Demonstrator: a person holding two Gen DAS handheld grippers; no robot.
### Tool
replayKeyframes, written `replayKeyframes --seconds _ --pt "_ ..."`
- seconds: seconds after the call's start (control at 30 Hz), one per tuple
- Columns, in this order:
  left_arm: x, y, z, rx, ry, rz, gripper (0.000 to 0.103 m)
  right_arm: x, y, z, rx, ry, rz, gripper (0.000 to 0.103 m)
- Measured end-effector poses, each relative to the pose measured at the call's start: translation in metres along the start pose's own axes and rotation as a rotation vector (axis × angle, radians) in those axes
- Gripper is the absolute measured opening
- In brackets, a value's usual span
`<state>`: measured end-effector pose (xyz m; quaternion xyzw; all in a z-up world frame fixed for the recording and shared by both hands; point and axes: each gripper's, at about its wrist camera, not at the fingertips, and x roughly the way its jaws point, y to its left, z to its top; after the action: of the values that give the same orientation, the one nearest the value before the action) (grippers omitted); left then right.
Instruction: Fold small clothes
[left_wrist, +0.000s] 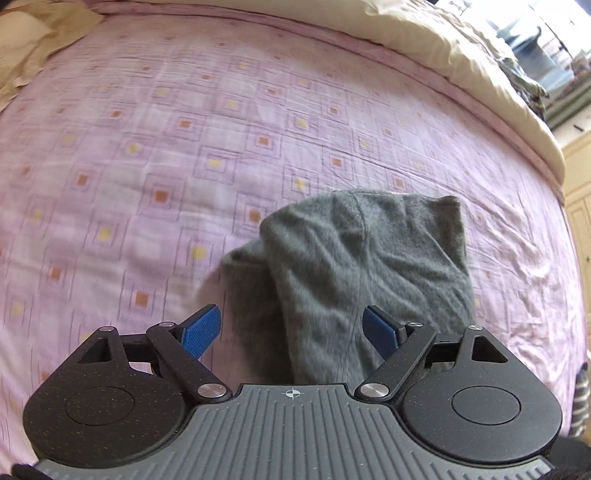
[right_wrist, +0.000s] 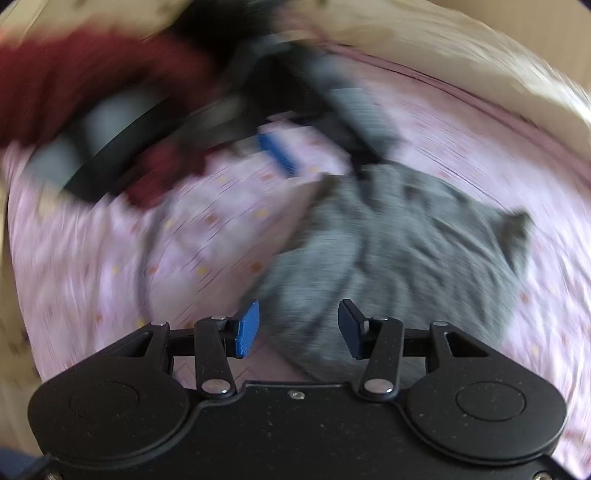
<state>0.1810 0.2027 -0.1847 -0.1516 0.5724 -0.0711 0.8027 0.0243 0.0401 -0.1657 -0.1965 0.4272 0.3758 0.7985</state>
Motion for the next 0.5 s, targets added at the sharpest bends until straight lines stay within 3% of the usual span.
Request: replayKeyframes --seconds 0.13,0.27,0.3,0.4,0.5 --pt "0.006 0.004 0.006 0.010 0.016 -0.018 0.083 0.016 0.038 -0.004 -0.229 0.008 -0.061 0.064" --pt "0.010 0.008 0.007 -0.003 0.034 -0.048 0.083 0.036 0.054 -0.009 -0.380 0.028 -0.153 0.062" --pt "0.011 0.009 0.007 -0.003 0.035 -0.052 0.083 0.040 0.055 -0.010 -0.396 0.039 -0.172 0.057" --pt "0.013 0.009 0.007 -0.006 0.039 -0.068 0.083 0.040 0.044 -0.008 -0.354 0.037 -0.181 0.016" --pt "0.016 0.007 0.008 -0.016 0.040 -0.096 0.083 0.028 0.024 -0.003 -0.234 -0.002 -0.142 0.016"
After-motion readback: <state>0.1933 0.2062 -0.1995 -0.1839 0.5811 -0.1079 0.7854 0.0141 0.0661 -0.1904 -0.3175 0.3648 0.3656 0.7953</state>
